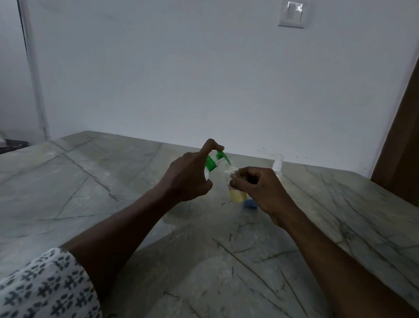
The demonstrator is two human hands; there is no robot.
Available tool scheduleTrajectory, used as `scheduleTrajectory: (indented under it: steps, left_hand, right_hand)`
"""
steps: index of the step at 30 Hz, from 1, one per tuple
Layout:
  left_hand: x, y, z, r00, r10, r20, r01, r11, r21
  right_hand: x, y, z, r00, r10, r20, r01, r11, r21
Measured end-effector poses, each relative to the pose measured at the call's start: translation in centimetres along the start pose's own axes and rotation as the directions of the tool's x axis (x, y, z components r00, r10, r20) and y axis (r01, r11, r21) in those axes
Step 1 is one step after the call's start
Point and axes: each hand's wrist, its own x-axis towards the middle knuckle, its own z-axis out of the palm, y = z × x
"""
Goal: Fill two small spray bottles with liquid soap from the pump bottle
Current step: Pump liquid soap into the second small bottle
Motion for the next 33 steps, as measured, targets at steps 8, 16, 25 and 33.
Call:
scheduleTrajectory:
  steps: [8, 16, 25, 33]
  left_hand:
    - [-0.09, 0.07, -0.06, 1.0, -0.019, 0.021, 0.019, 1.0, 0.0]
    - [0.03, 0.06, -0.14, 1.0, -0.009, 0.023, 0.009, 1.0, -0.007]
    - [-0.15, 0.14, 0.05, 1.0, -0.018, 0.006, 0.018, 1.0, 0.025]
    - [-0.07, 0.13, -0.05, 1.0, -0.02, 0.025, 0.019, 1.0, 0.008]
  right_hand:
    - [0.01, 0.28, -0.02, 0.999, 0.026, 0.034, -0.027, 0.999, 0.019]
    - [0.1, 0.21, -0.16, 0.999, 0.015, 0.034, -0.017, 0.999, 0.05]
    - [0.13, 0.61, 0.11, 0.999, 0.013, 0.048, -0.012, 1.0, -0.01]
    - [0.51, 0.98, -0.14, 0.999, 0.028, 0.027, -0.03, 0.997, 0.066]
